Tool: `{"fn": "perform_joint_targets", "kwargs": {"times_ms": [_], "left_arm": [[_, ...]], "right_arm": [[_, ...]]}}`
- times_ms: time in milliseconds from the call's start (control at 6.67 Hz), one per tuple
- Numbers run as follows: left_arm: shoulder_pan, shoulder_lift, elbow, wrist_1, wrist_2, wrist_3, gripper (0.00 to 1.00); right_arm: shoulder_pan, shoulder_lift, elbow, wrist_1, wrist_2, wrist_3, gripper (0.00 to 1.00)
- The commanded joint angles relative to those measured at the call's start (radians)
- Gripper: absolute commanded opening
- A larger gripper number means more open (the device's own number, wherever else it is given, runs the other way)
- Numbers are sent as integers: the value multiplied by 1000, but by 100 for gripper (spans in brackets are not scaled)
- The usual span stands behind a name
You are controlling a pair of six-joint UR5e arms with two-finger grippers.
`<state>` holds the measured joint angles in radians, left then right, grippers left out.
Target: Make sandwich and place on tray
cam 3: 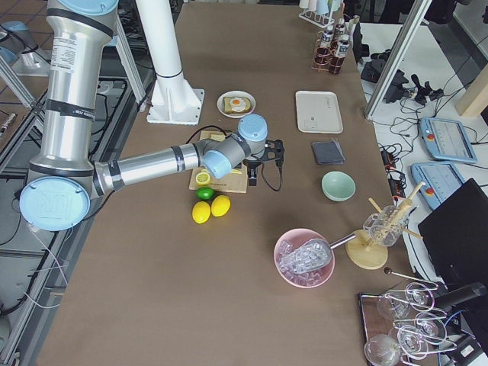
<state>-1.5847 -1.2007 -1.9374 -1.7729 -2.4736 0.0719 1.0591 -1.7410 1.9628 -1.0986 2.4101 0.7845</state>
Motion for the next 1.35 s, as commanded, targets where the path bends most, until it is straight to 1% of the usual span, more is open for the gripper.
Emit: {"fn": "perform_joint_targets", "kwargs": {"times_ms": [0, 150, 300, 450, 750, 900, 1050, 1200], "left_arm": [[0, 1, 11, -20, -1, 5, 97], [0, 3, 32, -95, 5, 3, 98], [0, 3, 38, -106, 16, -6, 98], [0, 3, 44, -106, 28, -9, 98], [0, 1, 44, -117, 28, -64, 97], [0, 1, 46, -120, 28, -66, 98], [0, 1, 46, -122, 28, -67, 98], [0, 1, 46, -120, 28, -67, 98]], "right_arm": [[-193, 17, 8, 110, -127, 232, 99], [-259, 43, 8, 112, -153, 299, 98], [-328, 44, 28, 112, -207, 344, 96], [-381, 95, 36, 108, -235, 436, 91], [-523, 115, 44, 108, -412, 528, 79], [-543, 114, 33, 109, -419, 541, 77], [-574, 121, 27, 111, -428, 583, 71], [-614, 124, 19, 112, -466, 591, 68]]}}
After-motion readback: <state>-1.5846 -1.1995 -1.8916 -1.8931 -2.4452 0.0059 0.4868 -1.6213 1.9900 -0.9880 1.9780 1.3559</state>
